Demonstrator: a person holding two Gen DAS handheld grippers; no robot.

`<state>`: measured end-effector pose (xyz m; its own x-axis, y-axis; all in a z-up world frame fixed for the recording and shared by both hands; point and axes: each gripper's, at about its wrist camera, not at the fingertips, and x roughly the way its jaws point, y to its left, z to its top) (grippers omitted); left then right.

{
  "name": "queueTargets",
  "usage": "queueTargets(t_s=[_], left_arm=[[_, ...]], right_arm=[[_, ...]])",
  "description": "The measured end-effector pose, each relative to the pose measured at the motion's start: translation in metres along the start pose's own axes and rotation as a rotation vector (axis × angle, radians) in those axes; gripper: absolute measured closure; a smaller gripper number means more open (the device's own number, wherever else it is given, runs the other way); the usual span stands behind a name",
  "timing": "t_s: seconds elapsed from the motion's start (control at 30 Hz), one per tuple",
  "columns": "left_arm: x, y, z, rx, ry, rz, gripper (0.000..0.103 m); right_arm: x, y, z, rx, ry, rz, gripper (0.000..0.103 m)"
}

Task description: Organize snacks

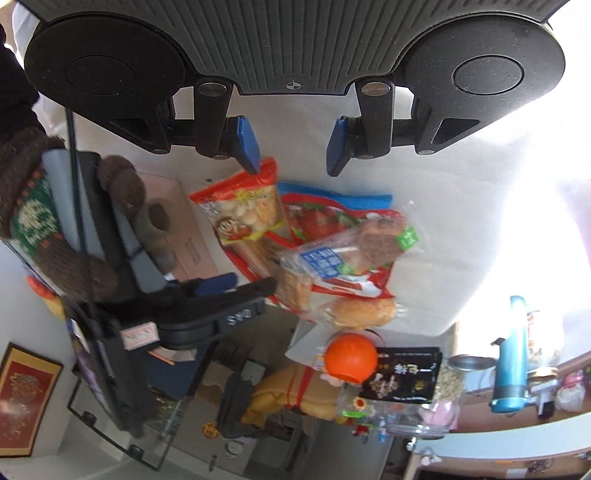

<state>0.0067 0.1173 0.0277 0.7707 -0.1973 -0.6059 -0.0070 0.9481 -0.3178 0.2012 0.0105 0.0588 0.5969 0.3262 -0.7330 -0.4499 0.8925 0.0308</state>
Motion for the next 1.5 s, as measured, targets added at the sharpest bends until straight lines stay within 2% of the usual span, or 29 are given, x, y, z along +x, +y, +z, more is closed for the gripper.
queueTargets(t_s=[0.07,0.13,0.23,0.3,0.33,0.43,0.57,0.63,0.7,0.77,0.87,0.97,1.07,1.17,1.2,1.23,1.27,1.37,1.5], left_arm=[[0.005,-0.009,-0.005,0.046,0.016,-0.024,0.059],[0.010,-0.020,-0.011,0.093,0.026,-0.027,0.059],[0.016,-0.030,-0.015,0.135,0.025,0.009,0.059],[0.016,-0.029,-0.013,0.128,0.009,0.052,0.059],[0.014,-0.025,-0.012,0.116,0.003,0.070,0.059],[0.005,-0.014,-0.007,0.090,-0.022,0.117,0.059],[-0.008,-0.003,0.000,0.056,-0.048,0.125,0.059],[-0.011,-0.002,0.004,0.047,-0.055,0.104,0.059],[-0.009,-0.005,0.008,0.042,-0.058,0.078,0.059],[-0.007,-0.011,0.009,0.051,-0.058,0.067,0.059],[0.002,-0.017,0.010,0.077,-0.035,0.068,0.059],[0.002,-0.018,0.008,0.080,-0.019,0.082,0.059],[-0.001,-0.014,0.008,0.074,-0.015,0.100,0.059],[-0.008,-0.014,0.008,0.095,-0.014,0.097,0.059],[-0.010,-0.016,0.008,0.106,-0.017,0.090,0.059],[-0.013,-0.015,0.008,0.111,-0.023,0.085,0.059],[-0.015,-0.013,0.009,0.113,-0.032,0.088,0.059],[-0.016,-0.004,0.018,0.099,-0.072,0.128,0.059],[-0.004,0.018,0.035,0.081,-0.135,0.229,0.059]], right_arm=[[0.009,-0.001,-0.002,0.015,0.051,0.025,0.066],[0.005,0.004,-0.010,-0.004,0.057,0.031,0.067],[-0.011,0.012,-0.024,-0.038,0.071,0.127,0.068],[-0.020,0.009,-0.032,-0.024,0.124,0.228,0.079],[-0.023,0.006,-0.037,-0.003,0.148,0.250,0.080],[-0.041,-0.005,-0.060,0.001,0.133,0.223,0.081],[-0.082,-0.031,-0.090,-0.035,0.051,0.202,0.079],[-0.095,-0.050,-0.100,-0.026,0.039,0.184,0.067],[-0.101,-0.068,-0.104,-0.018,0.020,0.131,0.058],[-0.104,-0.086,-0.104,0.014,-0.004,0.081,0.057],[-0.098,-0.107,-0.099,0.106,-0.031,0.105,0.057],[-0.085,-0.100,-0.092,0.118,-0.045,0.091,0.057],[-0.067,-0.072,-0.085,0.095,-0.024,0.168,0.057],[-0.051,-0.045,-0.081,0.066,-0.013,0.184,0.057],[-0.048,-0.038,-0.080,0.044,-0.013,0.168,0.062],[-0.046,-0.032,-0.081,0.017,-0.011,0.142,0.074],[-0.046,-0.026,-0.082,-0.016,-0.009,0.114,0.076],[-0.061,-0.027,-0.095,-0.048,0.002,0.127,0.077],[-0.084,-0.037,-0.119,-0.056,0.005,0.123,0.078]])
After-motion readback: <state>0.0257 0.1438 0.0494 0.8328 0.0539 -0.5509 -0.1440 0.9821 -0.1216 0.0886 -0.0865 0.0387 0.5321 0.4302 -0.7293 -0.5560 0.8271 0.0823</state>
